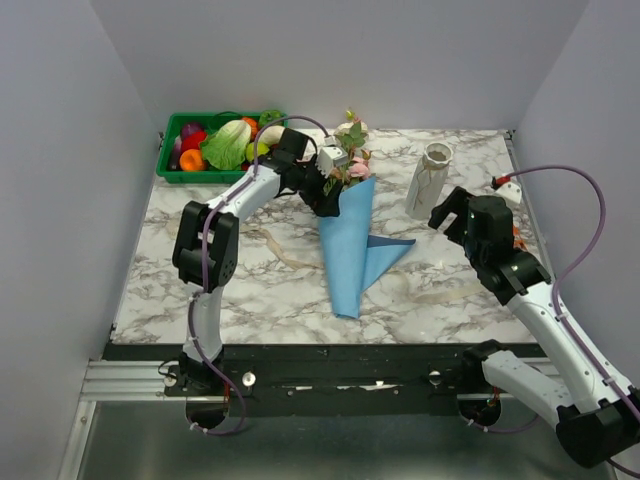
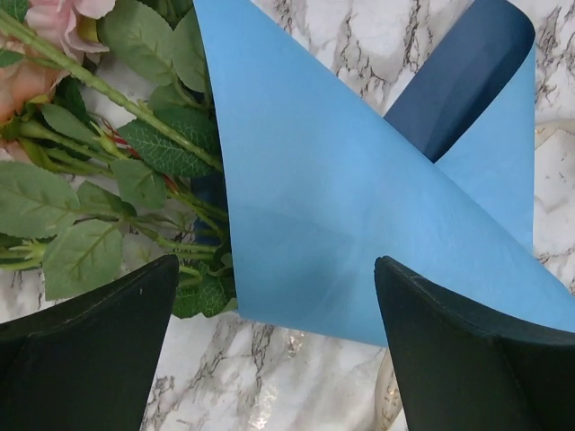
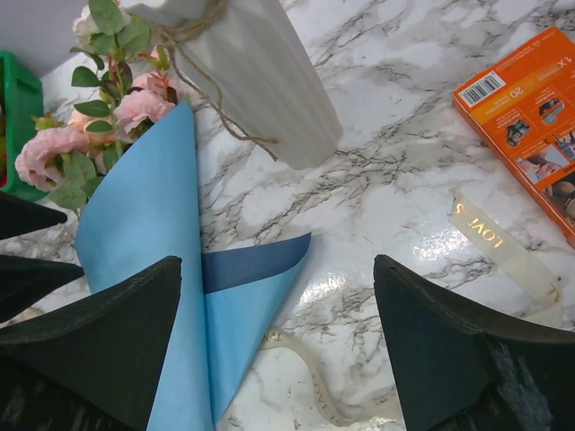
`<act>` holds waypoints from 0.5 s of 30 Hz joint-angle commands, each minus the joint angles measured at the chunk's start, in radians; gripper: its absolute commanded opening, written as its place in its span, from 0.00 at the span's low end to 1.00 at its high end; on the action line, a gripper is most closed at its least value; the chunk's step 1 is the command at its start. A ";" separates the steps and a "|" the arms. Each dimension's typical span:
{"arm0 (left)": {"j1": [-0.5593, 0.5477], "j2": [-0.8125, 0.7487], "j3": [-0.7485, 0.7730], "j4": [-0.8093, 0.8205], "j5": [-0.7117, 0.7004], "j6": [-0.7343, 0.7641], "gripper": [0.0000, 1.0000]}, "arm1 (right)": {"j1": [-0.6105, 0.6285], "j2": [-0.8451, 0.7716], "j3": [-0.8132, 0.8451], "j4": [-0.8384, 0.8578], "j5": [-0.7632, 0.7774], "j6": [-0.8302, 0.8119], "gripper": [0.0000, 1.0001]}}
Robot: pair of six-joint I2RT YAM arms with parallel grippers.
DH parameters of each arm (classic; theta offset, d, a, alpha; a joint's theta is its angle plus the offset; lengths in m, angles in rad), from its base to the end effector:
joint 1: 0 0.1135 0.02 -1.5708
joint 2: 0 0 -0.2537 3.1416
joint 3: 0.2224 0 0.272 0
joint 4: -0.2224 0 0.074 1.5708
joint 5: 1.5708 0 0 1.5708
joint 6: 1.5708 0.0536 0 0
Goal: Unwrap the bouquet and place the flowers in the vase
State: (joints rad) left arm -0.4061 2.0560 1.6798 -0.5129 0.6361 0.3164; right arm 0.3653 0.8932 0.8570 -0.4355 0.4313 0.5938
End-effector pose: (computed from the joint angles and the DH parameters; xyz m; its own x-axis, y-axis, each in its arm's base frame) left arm 0.4292 -0.2192 0.2053 -0.4721 0.4754 -0.7424 0.8508 0.4663 -0.2423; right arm 0.2299 0.0639 0.3058 -0.3387 0.4146 -0.8446 0.2568 0.9043 0.3410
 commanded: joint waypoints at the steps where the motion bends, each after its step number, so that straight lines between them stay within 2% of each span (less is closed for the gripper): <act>1: 0.003 0.049 0.037 0.001 0.080 0.023 0.99 | 0.009 -0.016 -0.010 0.040 -0.043 -0.012 0.92; 8: 0.039 0.081 0.040 -0.035 0.189 0.036 0.97 | 0.011 -0.031 -0.001 0.038 -0.055 -0.003 0.88; 11: 0.052 0.096 0.057 -0.072 0.209 0.055 0.92 | 0.011 -0.042 0.001 0.038 -0.068 0.001 0.86; 15: 0.067 0.105 0.070 -0.091 0.254 0.061 0.79 | 0.011 -0.046 0.002 0.041 -0.080 0.008 0.82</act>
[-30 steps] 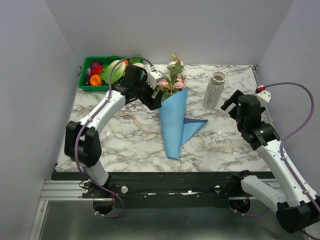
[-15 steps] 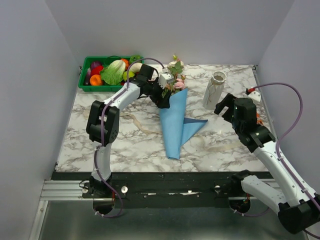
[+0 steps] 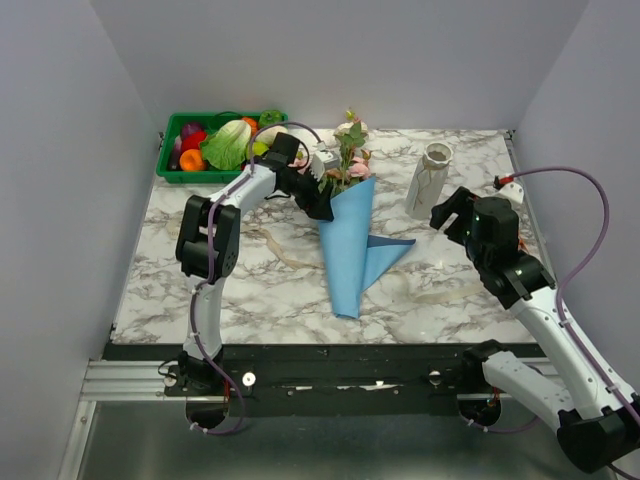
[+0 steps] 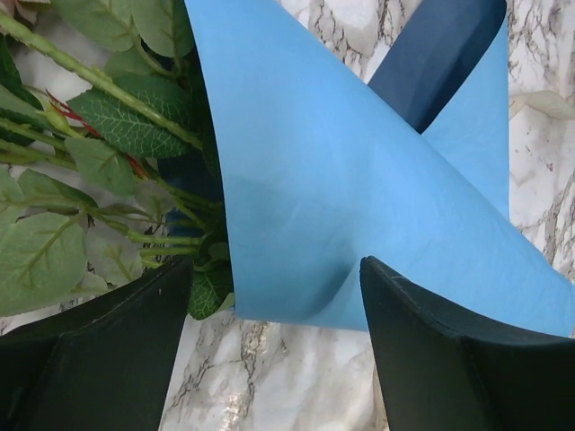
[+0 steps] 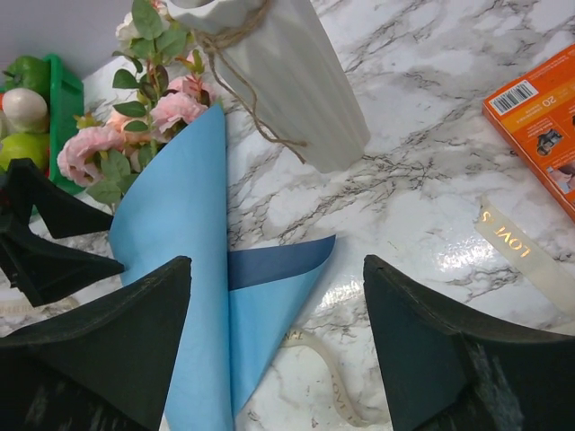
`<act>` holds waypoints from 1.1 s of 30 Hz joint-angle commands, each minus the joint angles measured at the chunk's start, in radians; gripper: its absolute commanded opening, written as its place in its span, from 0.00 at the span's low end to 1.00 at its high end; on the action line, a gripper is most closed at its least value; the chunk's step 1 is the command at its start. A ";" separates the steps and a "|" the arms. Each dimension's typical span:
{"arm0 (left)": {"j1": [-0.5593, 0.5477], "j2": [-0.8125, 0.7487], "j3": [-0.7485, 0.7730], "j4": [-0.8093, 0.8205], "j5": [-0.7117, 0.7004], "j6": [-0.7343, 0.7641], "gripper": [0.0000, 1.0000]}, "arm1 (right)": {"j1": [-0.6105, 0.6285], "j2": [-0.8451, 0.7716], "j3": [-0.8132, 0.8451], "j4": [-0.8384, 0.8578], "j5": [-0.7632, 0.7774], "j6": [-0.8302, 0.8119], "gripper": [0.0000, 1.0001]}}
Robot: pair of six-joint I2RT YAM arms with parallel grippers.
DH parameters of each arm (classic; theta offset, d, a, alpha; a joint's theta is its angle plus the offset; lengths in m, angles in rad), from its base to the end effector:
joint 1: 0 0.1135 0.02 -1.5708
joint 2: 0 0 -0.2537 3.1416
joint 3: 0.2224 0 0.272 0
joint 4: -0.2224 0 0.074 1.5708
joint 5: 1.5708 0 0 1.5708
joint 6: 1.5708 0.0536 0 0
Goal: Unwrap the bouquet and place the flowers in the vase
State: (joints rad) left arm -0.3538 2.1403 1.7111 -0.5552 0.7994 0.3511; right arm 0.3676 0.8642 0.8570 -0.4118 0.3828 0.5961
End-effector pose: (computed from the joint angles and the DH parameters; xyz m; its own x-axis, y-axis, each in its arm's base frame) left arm 0.4413 -0.2040 0.1785 -0.5226 0.4486 -0.7250 0.8450 0.3857 -0.3704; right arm 0.2256 0.0654 0.3142 -0.3226 0.4338 -0.8413 0.2008 0.8999 0.3871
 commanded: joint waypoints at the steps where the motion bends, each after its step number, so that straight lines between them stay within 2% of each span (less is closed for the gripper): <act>1: 0.016 0.030 0.057 -0.067 0.101 0.028 0.77 | 0.010 -0.017 0.002 0.016 -0.032 0.007 0.80; 5: 0.016 0.058 0.110 -0.124 0.130 0.037 0.63 | 0.010 -0.022 0.002 0.016 -0.039 0.018 0.75; 9: 0.018 0.087 0.169 -0.209 0.146 0.089 0.40 | 0.011 -0.028 0.002 0.016 -0.050 0.025 0.69; 17: 0.021 0.096 0.196 -0.270 0.150 0.133 0.17 | 0.011 -0.036 -0.012 0.022 -0.056 0.034 0.64; 18: 0.022 0.096 0.200 -0.275 0.152 0.135 0.03 | 0.011 -0.034 -0.015 0.022 -0.056 0.036 0.64; 19: 0.022 0.099 0.205 -0.290 0.147 0.140 0.00 | 0.011 -0.036 -0.015 0.024 -0.058 0.037 0.63; 27: 0.052 0.093 0.280 -0.344 0.175 0.123 0.00 | 0.011 -0.034 -0.021 0.039 -0.068 0.045 0.60; 33: 0.061 0.003 0.300 -0.358 0.190 0.080 0.00 | 0.011 -0.033 -0.021 0.050 -0.076 0.050 0.59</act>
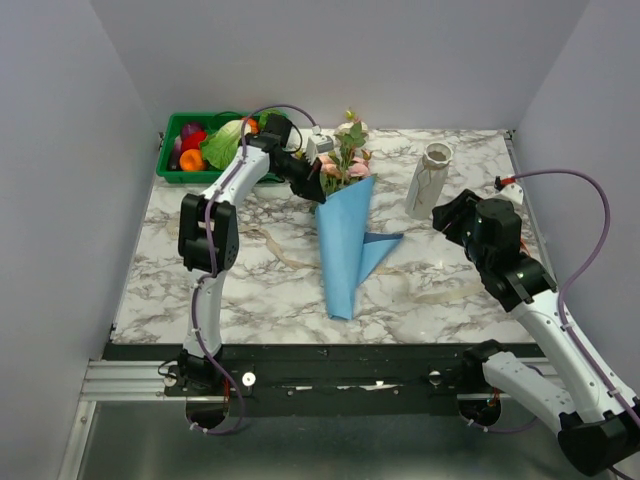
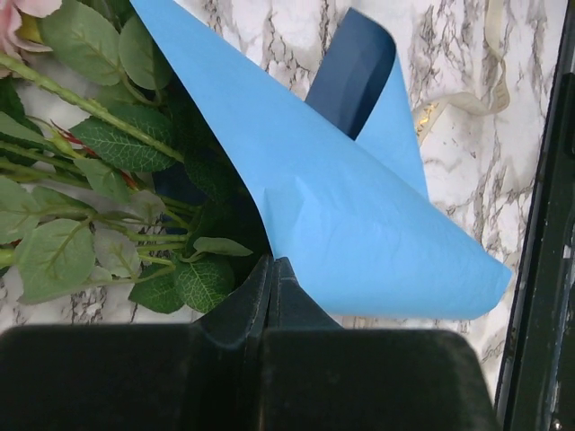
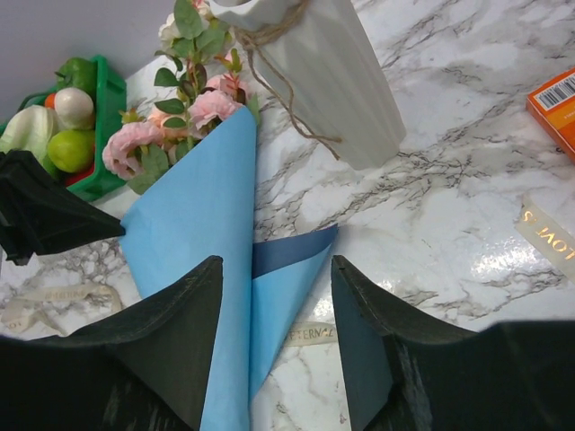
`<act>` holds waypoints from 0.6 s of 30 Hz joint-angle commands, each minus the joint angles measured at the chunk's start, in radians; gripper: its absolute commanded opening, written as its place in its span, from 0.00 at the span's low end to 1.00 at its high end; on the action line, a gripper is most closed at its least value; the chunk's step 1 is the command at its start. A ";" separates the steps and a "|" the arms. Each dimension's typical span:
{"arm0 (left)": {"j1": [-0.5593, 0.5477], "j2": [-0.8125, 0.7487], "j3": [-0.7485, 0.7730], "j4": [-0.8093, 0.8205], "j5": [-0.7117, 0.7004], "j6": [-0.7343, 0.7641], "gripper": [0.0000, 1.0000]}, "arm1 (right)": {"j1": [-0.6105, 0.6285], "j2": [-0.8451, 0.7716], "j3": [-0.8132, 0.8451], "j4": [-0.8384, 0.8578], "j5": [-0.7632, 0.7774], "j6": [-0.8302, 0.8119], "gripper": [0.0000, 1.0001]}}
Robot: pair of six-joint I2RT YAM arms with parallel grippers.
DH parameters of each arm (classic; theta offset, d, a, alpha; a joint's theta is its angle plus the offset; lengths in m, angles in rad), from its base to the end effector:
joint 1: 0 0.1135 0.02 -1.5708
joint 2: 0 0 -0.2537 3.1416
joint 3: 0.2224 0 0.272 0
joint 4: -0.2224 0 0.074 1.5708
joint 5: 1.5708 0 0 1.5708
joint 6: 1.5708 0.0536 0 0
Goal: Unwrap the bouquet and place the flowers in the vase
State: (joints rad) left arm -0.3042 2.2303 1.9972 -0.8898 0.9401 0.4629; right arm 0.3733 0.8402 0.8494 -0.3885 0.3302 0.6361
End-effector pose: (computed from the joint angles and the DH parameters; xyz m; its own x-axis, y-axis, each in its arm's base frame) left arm 0.4576 -0.1890 0.2159 -0.5416 0.4460 -0.7126 0.8406 0.2891 -0.4580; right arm 0.2217 0.0682 0.3187 -0.3157 0.4799 -0.8186 0.1529 0.8771 0.4553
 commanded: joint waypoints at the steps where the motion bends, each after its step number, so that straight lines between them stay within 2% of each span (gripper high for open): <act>1: 0.011 -0.131 0.000 -0.003 0.049 -0.050 0.00 | 0.007 -0.010 -0.016 0.027 -0.026 0.011 0.59; 5: -0.006 -0.239 -0.093 0.066 0.022 -0.095 0.00 | 0.009 -0.027 -0.032 0.036 -0.036 0.022 0.59; 12: -0.098 -0.337 -0.098 0.110 -0.121 -0.190 0.00 | 0.009 -0.050 -0.055 0.039 -0.045 0.030 0.59; 13: -0.110 -0.345 -0.097 0.121 -0.138 -0.196 0.00 | 0.007 -0.052 -0.062 0.039 -0.048 0.031 0.62; 15: -0.142 -0.342 -0.090 0.123 -0.187 -0.210 0.08 | 0.007 -0.055 -0.069 0.036 -0.046 0.034 0.69; 16: -0.148 -0.336 -0.087 0.118 -0.196 -0.213 0.18 | 0.007 -0.056 -0.070 0.034 -0.048 0.037 0.74; 18: -0.141 -0.328 -0.083 0.112 -0.205 -0.219 0.28 | 0.007 -0.059 -0.073 0.027 -0.046 0.037 0.78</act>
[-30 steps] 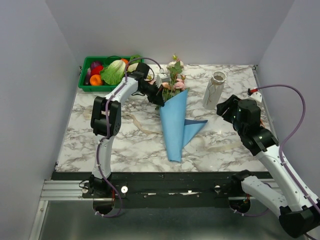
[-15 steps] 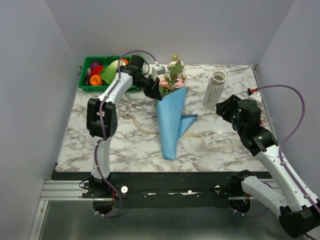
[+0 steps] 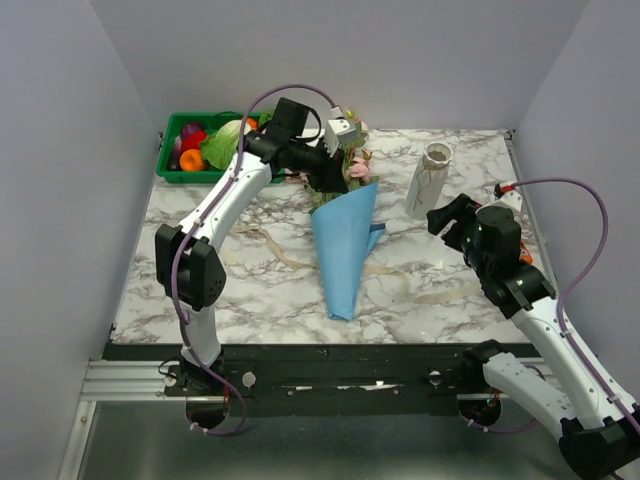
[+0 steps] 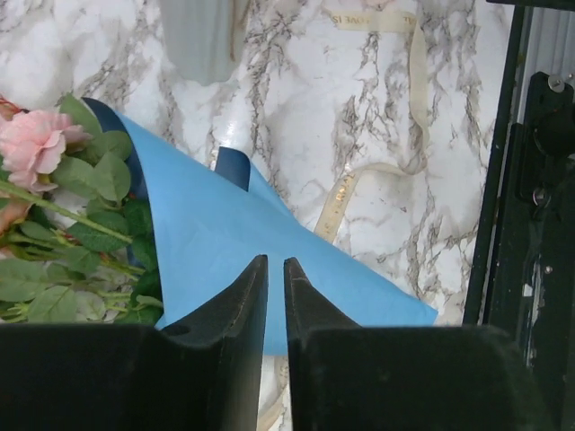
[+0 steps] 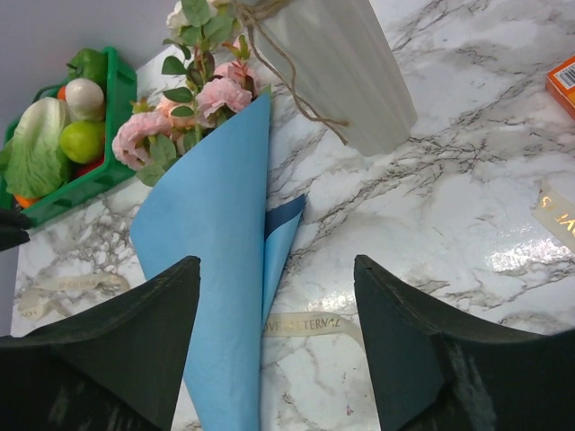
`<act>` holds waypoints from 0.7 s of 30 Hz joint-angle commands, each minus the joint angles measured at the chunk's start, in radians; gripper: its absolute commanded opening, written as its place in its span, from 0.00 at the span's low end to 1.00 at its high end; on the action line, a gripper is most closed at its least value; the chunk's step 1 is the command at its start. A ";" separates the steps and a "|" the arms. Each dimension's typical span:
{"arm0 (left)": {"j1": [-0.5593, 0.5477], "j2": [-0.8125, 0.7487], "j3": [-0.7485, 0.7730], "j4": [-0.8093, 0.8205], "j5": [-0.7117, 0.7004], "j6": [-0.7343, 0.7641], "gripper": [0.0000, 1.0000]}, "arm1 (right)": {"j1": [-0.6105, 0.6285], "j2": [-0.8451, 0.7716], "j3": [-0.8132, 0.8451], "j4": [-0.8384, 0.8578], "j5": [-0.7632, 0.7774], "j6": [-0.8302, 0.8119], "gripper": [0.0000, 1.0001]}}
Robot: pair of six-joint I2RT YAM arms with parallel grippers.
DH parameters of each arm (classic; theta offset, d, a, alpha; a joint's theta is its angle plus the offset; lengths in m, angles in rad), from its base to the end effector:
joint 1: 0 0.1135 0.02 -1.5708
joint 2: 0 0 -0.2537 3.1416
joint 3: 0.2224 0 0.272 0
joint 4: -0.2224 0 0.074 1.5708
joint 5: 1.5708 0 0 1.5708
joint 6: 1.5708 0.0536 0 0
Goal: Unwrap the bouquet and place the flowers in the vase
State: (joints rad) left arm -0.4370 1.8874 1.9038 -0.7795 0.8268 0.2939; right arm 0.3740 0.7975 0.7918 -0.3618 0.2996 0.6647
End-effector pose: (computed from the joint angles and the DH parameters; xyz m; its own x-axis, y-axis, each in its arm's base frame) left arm 0.3847 -0.2232 0.3427 -0.3768 0.3925 -0.8390 0.9169 0.2871 -0.2774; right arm 0.2155 0.0676 0.3085 -0.3204 0.5074 -0.7999 0.1334 0.8602 0.4922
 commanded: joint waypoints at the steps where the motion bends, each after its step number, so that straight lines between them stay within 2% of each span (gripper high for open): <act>1: 0.003 0.019 0.008 -0.007 -0.083 -0.047 0.34 | 0.006 -0.018 -0.017 -0.002 -0.016 0.009 0.80; 3: 0.033 0.016 -0.032 -0.010 -0.011 -0.035 0.39 | 0.006 -0.026 -0.022 -0.003 -0.016 0.003 0.81; 4: 0.067 0.019 -0.049 -0.012 0.009 -0.026 0.45 | 0.006 -0.033 -0.022 -0.003 -0.016 -0.002 0.81; 8: 0.132 0.048 -0.121 -0.058 0.090 0.088 0.59 | 0.006 -0.040 -0.023 -0.002 -0.019 -0.025 0.81; 15: 0.170 0.104 -0.230 0.005 0.192 0.215 0.68 | 0.006 -0.034 -0.023 0.024 -0.048 -0.037 0.81; 21: 0.170 0.226 -0.129 -0.050 0.210 0.249 0.68 | 0.006 -0.038 -0.032 0.035 -0.057 -0.045 0.80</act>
State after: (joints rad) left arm -0.2630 2.0460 1.6966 -0.8028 0.9722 0.4774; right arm 0.3740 0.7685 0.7803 -0.3531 0.2695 0.6418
